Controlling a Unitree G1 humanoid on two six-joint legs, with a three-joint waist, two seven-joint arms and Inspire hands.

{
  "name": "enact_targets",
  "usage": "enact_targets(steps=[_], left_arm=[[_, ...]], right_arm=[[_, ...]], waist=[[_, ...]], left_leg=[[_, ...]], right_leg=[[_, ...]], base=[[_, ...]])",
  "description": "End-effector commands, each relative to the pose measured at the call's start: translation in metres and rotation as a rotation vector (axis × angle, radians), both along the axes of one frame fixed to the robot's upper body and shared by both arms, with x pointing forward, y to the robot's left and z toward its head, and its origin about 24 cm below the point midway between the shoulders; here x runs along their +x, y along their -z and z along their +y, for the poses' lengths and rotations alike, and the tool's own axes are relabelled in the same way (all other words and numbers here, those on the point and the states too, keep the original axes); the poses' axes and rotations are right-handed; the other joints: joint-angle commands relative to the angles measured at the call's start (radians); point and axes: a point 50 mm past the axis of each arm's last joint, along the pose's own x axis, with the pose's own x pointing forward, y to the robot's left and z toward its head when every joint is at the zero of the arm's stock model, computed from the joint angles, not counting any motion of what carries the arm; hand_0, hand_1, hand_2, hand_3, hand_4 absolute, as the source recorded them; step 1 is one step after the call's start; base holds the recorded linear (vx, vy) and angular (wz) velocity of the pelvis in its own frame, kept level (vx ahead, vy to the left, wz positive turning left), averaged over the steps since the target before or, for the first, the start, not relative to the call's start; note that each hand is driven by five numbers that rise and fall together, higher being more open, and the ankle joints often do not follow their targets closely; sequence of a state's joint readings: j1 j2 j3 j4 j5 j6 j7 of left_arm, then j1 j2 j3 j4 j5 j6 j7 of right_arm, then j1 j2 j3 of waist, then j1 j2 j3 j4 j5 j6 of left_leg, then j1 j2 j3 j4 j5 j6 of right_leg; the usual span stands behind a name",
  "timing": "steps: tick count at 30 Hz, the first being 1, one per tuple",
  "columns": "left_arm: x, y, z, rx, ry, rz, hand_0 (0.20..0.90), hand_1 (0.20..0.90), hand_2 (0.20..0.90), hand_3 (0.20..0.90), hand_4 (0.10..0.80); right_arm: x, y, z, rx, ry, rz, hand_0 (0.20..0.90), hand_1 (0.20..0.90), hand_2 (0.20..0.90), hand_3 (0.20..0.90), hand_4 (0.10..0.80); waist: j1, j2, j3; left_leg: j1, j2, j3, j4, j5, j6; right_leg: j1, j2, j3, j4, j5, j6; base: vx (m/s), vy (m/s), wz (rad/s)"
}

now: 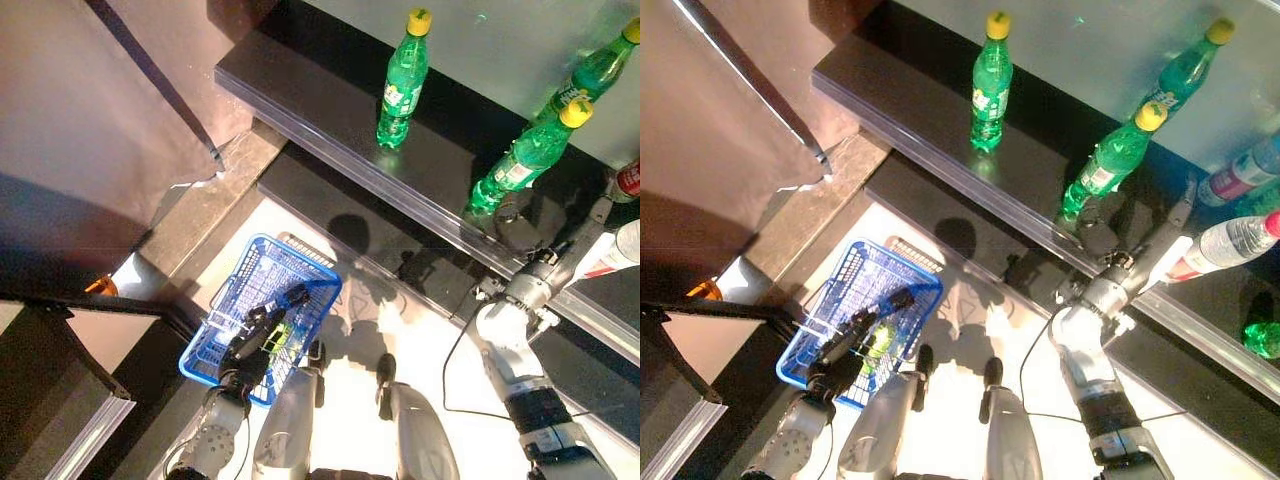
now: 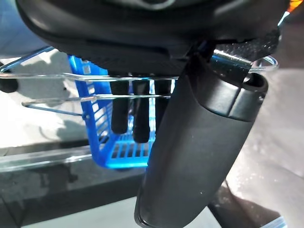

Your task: Pick up the drink and place into the basket.

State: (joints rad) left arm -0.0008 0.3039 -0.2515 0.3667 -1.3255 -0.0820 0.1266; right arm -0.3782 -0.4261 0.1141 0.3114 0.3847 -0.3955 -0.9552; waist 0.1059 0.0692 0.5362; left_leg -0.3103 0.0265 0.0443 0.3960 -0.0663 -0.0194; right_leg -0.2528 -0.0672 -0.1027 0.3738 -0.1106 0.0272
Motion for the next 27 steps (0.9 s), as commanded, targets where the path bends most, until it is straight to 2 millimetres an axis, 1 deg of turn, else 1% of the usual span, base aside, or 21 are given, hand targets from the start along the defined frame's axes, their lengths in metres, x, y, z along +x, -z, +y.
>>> enact_targets(steps=[1,5,12,15,19,22,27], left_arm=[[0.008,-0.051,0.006,0.065,0.099,-0.278,0.3,0.3,0.3,0.2,0.1],[0.013,-0.055,0.009,0.088,0.108,-0.282,0.3,0.3,0.3,0.2,0.1],[0.021,-0.063,0.013,0.121,0.101,-0.306,0.3,0.3,0.3,0.2,0.1],[0.024,-0.068,0.016,0.139,0.097,-0.332,0.3,0.3,0.3,0.2,0.1],[0.027,-0.071,0.018,0.15,0.093,-0.343,0.3,0.3,0.3,0.2,0.1],[0.031,-0.076,0.019,0.156,0.087,-0.36,0.3,0.3,0.3,0.2,0.1],[0.033,-0.082,0.02,0.166,0.094,-0.385,0.3,0.3,0.3,0.2,0.1]], right_arm=[[0.006,-0.063,-0.009,0.006,-0.098,-0.313,0.9,0.9,0.9,0.9,0.8],[0.014,-0.071,-0.012,0.026,-0.144,-0.325,0.9,0.9,0.9,0.9,0.8],[0.027,-0.084,-0.012,0.038,-0.181,-0.344,0.9,0.9,0.9,0.9,0.8],[0.031,-0.096,-0.015,0.046,-0.193,-0.372,0.9,0.9,0.9,0.9,0.8],[0.038,-0.107,-0.016,0.022,-0.209,-0.369,0.9,0.9,0.9,0.9,0.8],[0.043,-0.119,-0.017,-0.019,-0.207,-0.36,0.9,0.9,0.9,0.9,0.8],[0.047,-0.139,-0.029,-0.079,-0.169,-0.341,0.9,0.9,0.9,0.9,0.8]], waist=[[0.02,0.009,-0.049],[0.031,0.004,-0.048],[0.038,-0.009,-0.034],[0.042,-0.018,-0.021],[0.042,-0.023,-0.016],[0.044,-0.03,-0.016],[0.043,-0.034,-0.016]], left_leg=[[-0.153,-0.052,-0.026,0.165,-0.028,-0.054],[-0.154,-0.057,-0.037,0.155,-0.044,-0.051],[-0.157,-0.058,-0.044,0.119,-0.032,-0.048],[-0.168,-0.057,-0.047,0.102,-0.024,-0.051],[-0.183,-0.053,-0.05,0.098,-0.018,-0.052],[-0.209,-0.053,-0.051,0.101,-0.014,-0.054],[-0.245,-0.048,-0.056,0.106,-0.009,-0.058]], right_leg=[[0.114,0.023,-0.048,-0.049,-0.005,0.031],[0.092,0.029,-0.049,-0.04,-0.001,0.043],[0.059,0.038,-0.044,-0.049,0.018,0.062],[0.043,0.043,-0.04,-0.069,0.032,0.068],[0.02,0.046,-0.035,-0.075,0.044,0.069],[0.001,0.048,-0.036,-0.082,0.051,0.067],[-0.03,0.046,-0.041,-0.091,0.063,0.064]], base=[[-0.007,-0.069,0.06],[-0.007,-0.061,0.06],[-0.033,-0.047,0.05],[-0.079,-0.061,0.05],[-0.03,-0.026,0.0],[-0.057,-0.03,-0.01],[-0.03,-0.019,-0.02]])
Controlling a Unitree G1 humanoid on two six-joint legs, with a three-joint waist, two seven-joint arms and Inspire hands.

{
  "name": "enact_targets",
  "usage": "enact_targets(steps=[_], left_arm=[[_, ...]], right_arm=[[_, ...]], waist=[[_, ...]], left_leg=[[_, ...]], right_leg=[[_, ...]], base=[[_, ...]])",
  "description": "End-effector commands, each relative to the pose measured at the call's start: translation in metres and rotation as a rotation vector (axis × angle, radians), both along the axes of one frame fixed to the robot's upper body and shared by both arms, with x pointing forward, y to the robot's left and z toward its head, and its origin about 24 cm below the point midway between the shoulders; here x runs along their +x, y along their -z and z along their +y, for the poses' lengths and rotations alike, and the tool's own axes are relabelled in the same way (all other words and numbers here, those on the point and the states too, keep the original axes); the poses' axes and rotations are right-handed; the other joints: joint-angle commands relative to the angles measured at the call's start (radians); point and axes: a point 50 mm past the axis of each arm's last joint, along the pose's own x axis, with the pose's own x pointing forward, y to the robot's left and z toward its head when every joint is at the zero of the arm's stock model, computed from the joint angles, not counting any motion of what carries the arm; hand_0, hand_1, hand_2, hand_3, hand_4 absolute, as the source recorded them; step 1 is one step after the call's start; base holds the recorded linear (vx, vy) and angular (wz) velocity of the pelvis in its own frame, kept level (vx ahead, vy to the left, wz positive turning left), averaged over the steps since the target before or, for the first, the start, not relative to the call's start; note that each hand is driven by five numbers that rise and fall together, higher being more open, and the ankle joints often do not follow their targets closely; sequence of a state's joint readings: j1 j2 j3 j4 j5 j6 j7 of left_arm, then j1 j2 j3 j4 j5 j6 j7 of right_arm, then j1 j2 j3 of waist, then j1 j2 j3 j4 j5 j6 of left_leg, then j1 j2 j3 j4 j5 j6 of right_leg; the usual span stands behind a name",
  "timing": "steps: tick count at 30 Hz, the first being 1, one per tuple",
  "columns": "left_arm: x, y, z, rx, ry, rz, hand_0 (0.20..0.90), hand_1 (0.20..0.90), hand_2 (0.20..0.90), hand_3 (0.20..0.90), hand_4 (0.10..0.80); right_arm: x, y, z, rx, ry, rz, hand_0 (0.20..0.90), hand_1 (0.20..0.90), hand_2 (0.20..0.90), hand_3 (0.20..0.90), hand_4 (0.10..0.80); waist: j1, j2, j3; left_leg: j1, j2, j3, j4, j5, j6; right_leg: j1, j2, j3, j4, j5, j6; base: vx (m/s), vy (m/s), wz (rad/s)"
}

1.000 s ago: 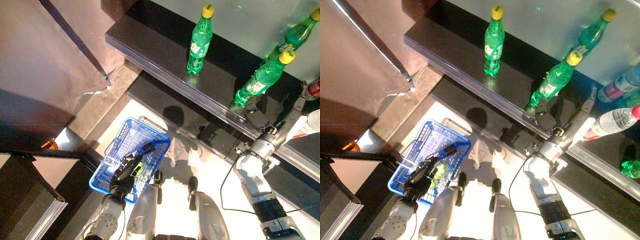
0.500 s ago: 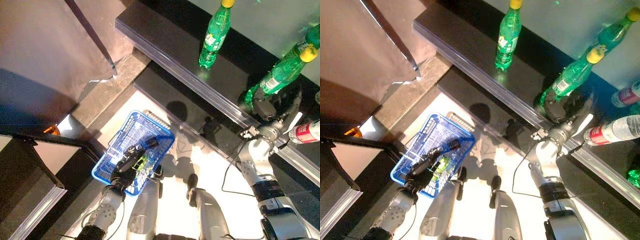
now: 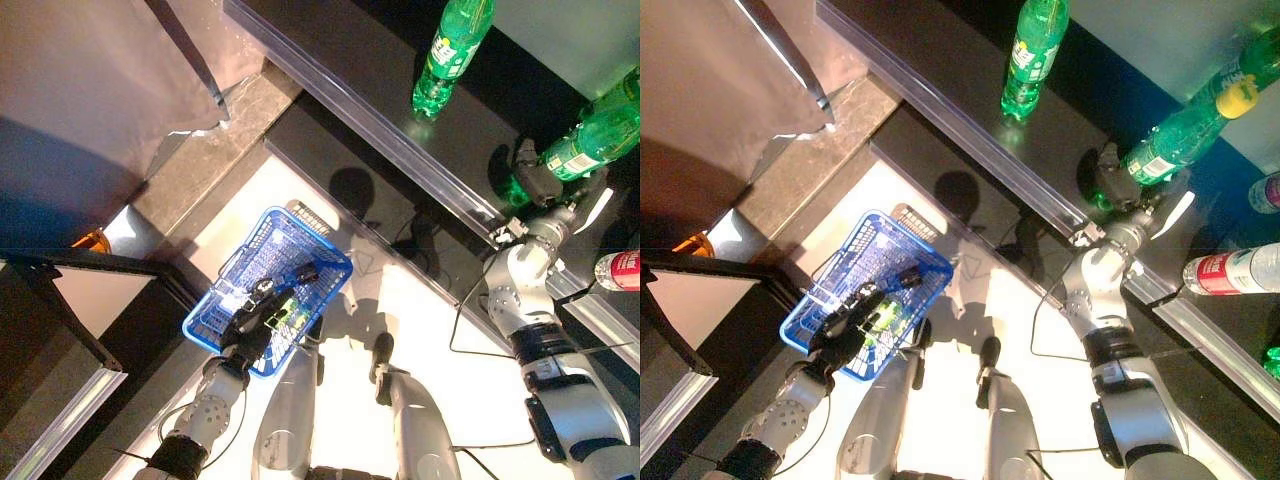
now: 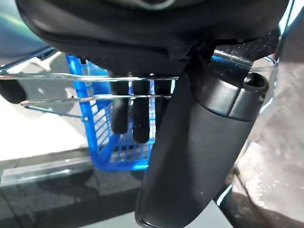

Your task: Pick up the drink and place into the basket.

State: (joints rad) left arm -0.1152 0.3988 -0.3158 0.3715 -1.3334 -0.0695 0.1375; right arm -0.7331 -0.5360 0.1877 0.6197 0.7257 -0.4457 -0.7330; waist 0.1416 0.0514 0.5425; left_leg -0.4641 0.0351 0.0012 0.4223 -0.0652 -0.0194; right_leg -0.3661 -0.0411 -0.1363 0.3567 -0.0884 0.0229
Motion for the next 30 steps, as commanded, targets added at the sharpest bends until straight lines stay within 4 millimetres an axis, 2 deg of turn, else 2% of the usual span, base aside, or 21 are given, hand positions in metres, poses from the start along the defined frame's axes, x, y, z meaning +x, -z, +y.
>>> enact_targets(steps=[1,2,3,4,5,13,21,30], left_arm=[[0.005,-0.059,0.015,0.061,0.022,-0.321,0.3,0.3,0.3,0.2,0.1],[0.006,-0.06,0.015,0.06,0.02,-0.326,0.3,0.3,0.3,0.2,0.1],[0.006,-0.061,0.016,0.06,0.018,-0.332,0.3,0.3,0.3,0.2,0.1],[0.007,-0.063,0.017,0.059,0.017,-0.337,0.3,0.3,0.3,0.2,0.1],[0.008,-0.065,0.018,0.059,0.016,-0.343,0.3,0.3,0.3,0.2,0.1],[0.013,-0.077,0.014,0.034,0.011,-0.397,0.3,0.3,0.3,0.2,0.1],[0.016,-0.081,0.005,0.0,-0.002,-0.424,0.3,0.3,0.3,0.2,0.1],[0.012,-0.078,-0.009,-0.049,-0.006,-0.443,0.3,0.3,0.3,0.2,0.1]], right_arm=[[-0.006,-0.084,-0.014,-0.173,0.015,-0.247,0.9,0.9,0.9,0.9,0.8],[-0.006,-0.089,-0.015,-0.184,0.022,-0.248,0.9,0.9,0.9,0.9,0.8],[-0.005,-0.094,-0.017,-0.194,0.03,-0.253,0.844,0.844,0.844,0.834,0.734],[-0.006,-0.1,-0.02,-0.203,0.04,-0.254,0.373,0.373,0.373,0.285,0.185],[-0.006,-0.105,-0.024,-0.211,0.043,-0.258,0.3,0.3,0.3,0.2,0.1],[-0.007,-0.137,-0.016,-0.286,0.033,-0.32,0.3,0.3,0.3,0.2,0.1],[-0.007,-0.146,-0.002,-0.33,0.012,-0.359,0.3,0.3,0.3,0.2,0.1],[-0.014,-0.142,0.006,-0.37,-0.009,-0.397,0.3,0.3,0.3,0.2,0.1]], waist=[[0.009,-0.015,-0.023],[0.009,-0.015,-0.023],[0.01,-0.016,-0.023],[0.009,-0.018,-0.023],[0.008,-0.02,-0.023],[-0.006,-0.016,-0.023],[-0.023,0.001,-0.023],[-0.048,0.02,-0.023]], left_leg=[[-0.098,-0.055,-0.014,0.091,-0.019,-0.057],[-0.105,-0.055,-0.015,0.093,-0.019,-0.056],[-0.114,-0.054,-0.016,0.096,-0.017,-0.056],[-0.121,-0.054,-0.016,0.1,-0.019,-0.054],[-0.129,-0.053,-0.016,0.103,-0.021,-0.053],[-0.188,-0.043,-0.014,0.127,-0.02,-0.039],[-0.203,-0.047,-0.001,0.123,-0.011,-0.022],[-0.142,-0.052,0.027,0.083,0.0,-0.011]], right_leg=[[0.077,0.021,-0.008,-0.07,0.038,0.067],[0.07,0.021,-0.008,-0.069,0.039,0.066],[0.062,0.021,-0.01,-0.07,0.04,0.065],[0.056,0.02,-0.01,-0.07,0.04,0.063],[0.048,0.019,-0.011,-0.07,0.041,0.062],[-0.052,0.006,-0.014,-0.026,0.041,0.059],[-0.121,-0.005,0.0,0.018,0.036,0.051],[-0.118,-0.025,0.018,0.034,0.035,0.041]], base=[[-0.03,-0.01,0.03],[-0.032,-0.003,0.03],[-0.044,0.002,0.02],[-0.053,0.001,0.0],[-0.054,-0.002,-0.01],[-0.065,0.028,-0.03],[-0.044,0.064,-0.02],[-0.028,0.078,-0.02]])
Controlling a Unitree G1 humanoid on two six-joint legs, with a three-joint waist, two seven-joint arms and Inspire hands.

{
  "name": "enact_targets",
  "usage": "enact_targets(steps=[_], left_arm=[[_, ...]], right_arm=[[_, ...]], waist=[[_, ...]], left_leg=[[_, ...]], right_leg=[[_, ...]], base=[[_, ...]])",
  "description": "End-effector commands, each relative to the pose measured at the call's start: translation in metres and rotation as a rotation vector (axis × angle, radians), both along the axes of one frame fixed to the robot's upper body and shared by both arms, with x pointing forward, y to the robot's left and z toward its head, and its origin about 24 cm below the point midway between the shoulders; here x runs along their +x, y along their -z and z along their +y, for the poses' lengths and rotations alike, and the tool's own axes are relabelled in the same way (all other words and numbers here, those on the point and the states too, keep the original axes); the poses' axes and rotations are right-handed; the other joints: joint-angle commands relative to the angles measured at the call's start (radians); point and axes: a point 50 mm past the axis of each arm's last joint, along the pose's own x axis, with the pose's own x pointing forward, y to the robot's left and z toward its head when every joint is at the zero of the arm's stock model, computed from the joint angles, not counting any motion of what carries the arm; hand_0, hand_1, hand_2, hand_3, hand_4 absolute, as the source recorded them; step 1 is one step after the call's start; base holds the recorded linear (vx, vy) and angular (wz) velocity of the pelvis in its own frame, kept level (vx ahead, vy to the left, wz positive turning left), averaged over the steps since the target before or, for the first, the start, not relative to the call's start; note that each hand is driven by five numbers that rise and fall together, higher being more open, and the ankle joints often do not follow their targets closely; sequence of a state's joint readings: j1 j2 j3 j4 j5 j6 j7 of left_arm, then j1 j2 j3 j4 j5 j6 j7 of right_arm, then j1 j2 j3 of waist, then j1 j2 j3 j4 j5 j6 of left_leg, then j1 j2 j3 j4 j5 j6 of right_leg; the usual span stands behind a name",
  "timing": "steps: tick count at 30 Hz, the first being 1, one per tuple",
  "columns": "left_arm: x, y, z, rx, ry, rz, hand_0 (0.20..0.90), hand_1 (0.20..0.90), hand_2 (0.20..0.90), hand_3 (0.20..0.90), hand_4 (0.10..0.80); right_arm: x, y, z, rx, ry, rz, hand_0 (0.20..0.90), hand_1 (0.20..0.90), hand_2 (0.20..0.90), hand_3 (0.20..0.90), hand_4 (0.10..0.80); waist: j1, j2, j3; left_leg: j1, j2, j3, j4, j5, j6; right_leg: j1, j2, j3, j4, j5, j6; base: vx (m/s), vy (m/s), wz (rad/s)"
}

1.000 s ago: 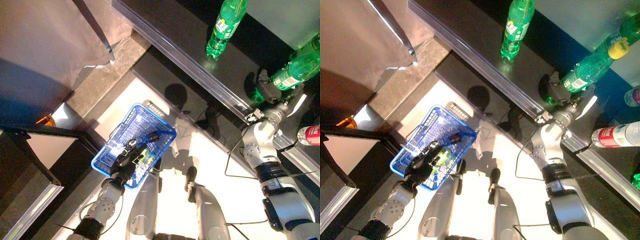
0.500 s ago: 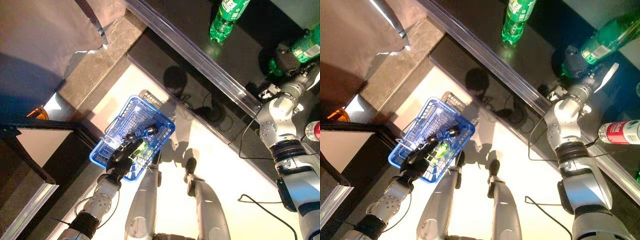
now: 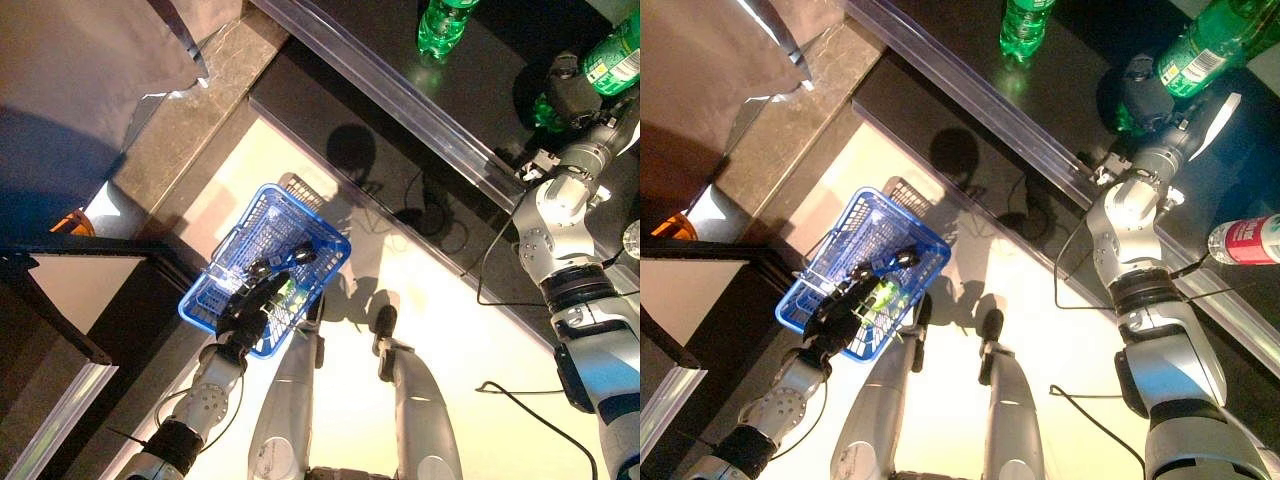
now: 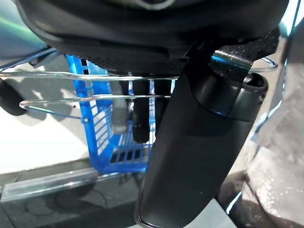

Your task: Pick up the drink and place into the basket.

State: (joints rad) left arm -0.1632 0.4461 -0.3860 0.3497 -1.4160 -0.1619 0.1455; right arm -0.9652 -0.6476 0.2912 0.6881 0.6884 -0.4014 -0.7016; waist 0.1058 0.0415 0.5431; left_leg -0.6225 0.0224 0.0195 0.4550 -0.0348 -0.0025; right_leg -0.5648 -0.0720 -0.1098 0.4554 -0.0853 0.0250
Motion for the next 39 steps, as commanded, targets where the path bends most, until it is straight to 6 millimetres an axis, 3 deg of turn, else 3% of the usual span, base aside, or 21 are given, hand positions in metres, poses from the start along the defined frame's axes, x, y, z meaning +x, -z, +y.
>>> enact_targets(steps=[1,10,18,23,27,39], left_arm=[[0.0,-0.062,-0.01,-0.034,0.014,-0.367,0.3,0.3,0.3,0.2,0.1],[-0.005,-0.058,-0.014,-0.064,0.0,-0.372,0.3,0.3,0.3,0.2,0.1],[-0.009,-0.053,-0.009,-0.071,-0.029,-0.353,0.3,0.3,0.3,0.2,0.1],[-0.017,-0.049,-0.011,-0.068,0.013,-0.333,0.3,0.3,0.3,0.2,0.1],[-0.02,-0.062,-0.02,-0.066,0.091,-0.392,0.3,0.3,0.3,0.2,0.1],[-0.024,-0.092,-0.036,-0.106,0.22,-0.475,0.3,0.3,0.3,0.2,0.1]], right_arm=[[-0.03,-0.065,0.004,-0.172,-0.014,-0.295,0.3,0.3,0.3,0.2,0.1],[-0.041,-0.046,0.008,-0.204,-0.022,-0.297,0.3,0.3,0.3,0.2,0.1],[-0.069,-0.035,0.016,-0.22,-0.031,-0.379,0.3,0.3,0.3,0.2,0.1],[-0.084,0.0,0.03,-0.235,-0.127,-0.319,0.3,0.3,0.3,0.2,0.1],[-0.089,0.032,0.049,-0.263,-0.256,-0.21,0.3,0.3,0.3,0.2,0.1],[-0.099,0.086,0.089,-0.272,-0.582,-0.012,0.3,0.3,0.3,0.2,0.1]], waist=[[-0.013,0.03,-0.023],[-0.044,0.017,-0.023],[-0.07,-0.013,-0.023],[-0.088,-0.037,-0.097],[-0.099,-0.04,-0.15],[-0.098,-0.029,-0.23]], left_leg=[[0.021,-0.039,0.01,0.047,-0.03,-0.028],[0.178,-0.037,0.049,-0.068,-0.013,-0.022],[0.355,-0.036,0.061,-0.162,0.0,-0.02],[0.454,-0.027,0.067,-0.247,0.008,-0.024],[0.517,-0.021,0.068,-0.311,0.022,-0.027],[0.598,-0.01,0.05,-0.403,0.042,-0.03]], right_leg=[[0.082,0.005,-0.007,-0.065,0.032,0.039],[0.187,-0.015,-0.004,-0.135,0.055,0.033],[0.344,-0.022,-0.012,-0.21,0.069,0.031],[0.442,-0.019,-0.007,-0.285,0.073,0.036],[0.504,-0.015,0.001,-0.34,0.083,0.043],[0.574,-0.018,0.004,-0.404,0.092,0.059]], base=[[-0.015,0.061,-0.06],[-0.011,0.057,0.01],[0.02,0.025,-0.02],[0.126,0.016,-0.08],[0.12,0.017,-0.05],[0.076,0.019,-0.03]])
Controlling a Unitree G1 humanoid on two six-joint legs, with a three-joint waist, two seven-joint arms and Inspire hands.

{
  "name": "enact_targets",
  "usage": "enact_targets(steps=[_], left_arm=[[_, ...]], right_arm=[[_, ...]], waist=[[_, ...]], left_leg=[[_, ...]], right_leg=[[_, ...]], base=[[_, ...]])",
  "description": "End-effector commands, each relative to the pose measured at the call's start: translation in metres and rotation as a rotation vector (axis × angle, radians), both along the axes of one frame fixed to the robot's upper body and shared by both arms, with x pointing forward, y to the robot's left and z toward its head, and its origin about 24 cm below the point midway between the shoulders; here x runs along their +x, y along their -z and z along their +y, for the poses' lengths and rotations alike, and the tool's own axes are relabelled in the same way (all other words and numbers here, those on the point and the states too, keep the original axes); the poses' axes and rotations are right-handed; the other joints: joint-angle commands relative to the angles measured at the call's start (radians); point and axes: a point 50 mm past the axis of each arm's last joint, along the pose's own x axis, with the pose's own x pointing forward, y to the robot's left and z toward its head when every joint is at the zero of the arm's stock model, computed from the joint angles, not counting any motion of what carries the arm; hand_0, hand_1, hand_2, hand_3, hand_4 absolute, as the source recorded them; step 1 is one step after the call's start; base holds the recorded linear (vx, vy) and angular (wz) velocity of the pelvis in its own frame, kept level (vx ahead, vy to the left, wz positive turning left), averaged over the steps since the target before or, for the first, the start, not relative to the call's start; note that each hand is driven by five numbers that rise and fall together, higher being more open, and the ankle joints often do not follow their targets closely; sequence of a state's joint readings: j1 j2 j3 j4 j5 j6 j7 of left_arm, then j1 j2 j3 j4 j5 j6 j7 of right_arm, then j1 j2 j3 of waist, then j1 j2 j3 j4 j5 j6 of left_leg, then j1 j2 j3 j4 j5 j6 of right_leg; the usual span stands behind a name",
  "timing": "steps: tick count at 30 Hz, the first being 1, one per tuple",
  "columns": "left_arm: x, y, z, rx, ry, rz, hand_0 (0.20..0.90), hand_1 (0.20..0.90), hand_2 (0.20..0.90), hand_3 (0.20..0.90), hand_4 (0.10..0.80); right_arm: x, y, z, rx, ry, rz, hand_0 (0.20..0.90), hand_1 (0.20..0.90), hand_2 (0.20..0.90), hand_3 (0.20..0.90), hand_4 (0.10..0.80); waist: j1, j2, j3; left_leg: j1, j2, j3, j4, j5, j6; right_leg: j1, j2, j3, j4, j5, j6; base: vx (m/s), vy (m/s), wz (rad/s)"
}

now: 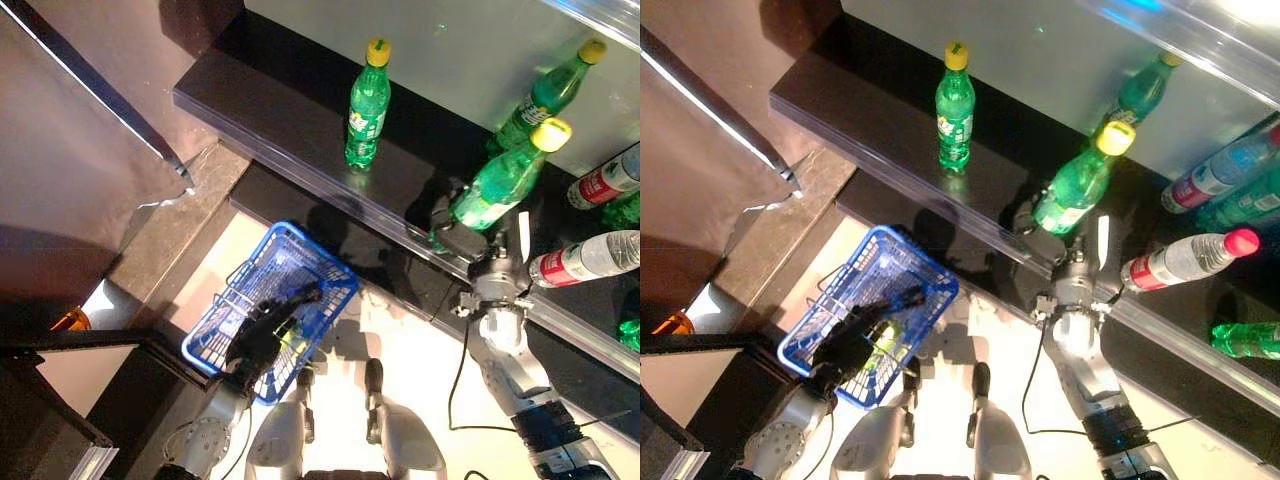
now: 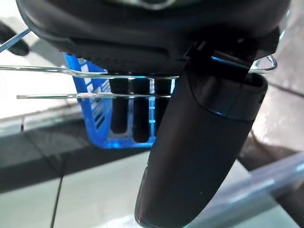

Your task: Pick up the drink and place into the basket.

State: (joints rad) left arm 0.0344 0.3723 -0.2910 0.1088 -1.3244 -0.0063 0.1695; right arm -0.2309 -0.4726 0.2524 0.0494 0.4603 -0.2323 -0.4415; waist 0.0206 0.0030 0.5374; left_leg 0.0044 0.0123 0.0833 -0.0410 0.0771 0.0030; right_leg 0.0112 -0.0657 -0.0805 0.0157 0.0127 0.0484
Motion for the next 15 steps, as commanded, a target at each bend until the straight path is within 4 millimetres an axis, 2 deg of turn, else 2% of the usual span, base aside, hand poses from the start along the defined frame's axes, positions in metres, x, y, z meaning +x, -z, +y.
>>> enact_targets(steps=[1,7,15], left_arm=[[0.012,-0.095,-0.014,-0.06,0.117,-0.52,0.3,0.3,0.3,0.2,0.1],[0.006,-0.108,-0.025,-0.113,0.204,-0.537,0.3,0.3,0.3,0.2,0.1],[-0.004,-0.114,-0.04,-0.203,0.331,-0.551,0.3,0.3,0.3,0.2,0.1]], right_arm=[[-0.018,-0.059,0.024,-0.006,-0.186,-0.328,0.3,0.3,0.3,0.2,0.1],[-0.02,-0.046,0.049,-0.023,-0.32,-0.256,0.3,0.3,0.3,0.2,0.1],[-0.023,-0.023,0.072,-0.036,-0.436,-0.151,0.3,0.3,0.3,0.2,0.1]], waist=[[-0.012,0.01,-0.225],[0.008,0.014,-0.24],[0.027,0.023,-0.257]], left_leg=[[-0.027,0.0,-0.015,0.091,-0.07,-0.036],[-0.016,-0.002,-0.035,0.08,-0.069,-0.035],[-0.012,-0.004,-0.047,0.082,-0.07,-0.036]], right_leg=[[0.0,-0.024,-0.026,0.034,-0.006,0.036],[0.016,-0.027,-0.034,0.023,-0.007,0.038],[0.03,-0.036,-0.056,0.021,-0.013,0.039]], base=[[0.059,0.013,0.0],[0.036,0.012,0.01],[0.023,0.029,0.04]])
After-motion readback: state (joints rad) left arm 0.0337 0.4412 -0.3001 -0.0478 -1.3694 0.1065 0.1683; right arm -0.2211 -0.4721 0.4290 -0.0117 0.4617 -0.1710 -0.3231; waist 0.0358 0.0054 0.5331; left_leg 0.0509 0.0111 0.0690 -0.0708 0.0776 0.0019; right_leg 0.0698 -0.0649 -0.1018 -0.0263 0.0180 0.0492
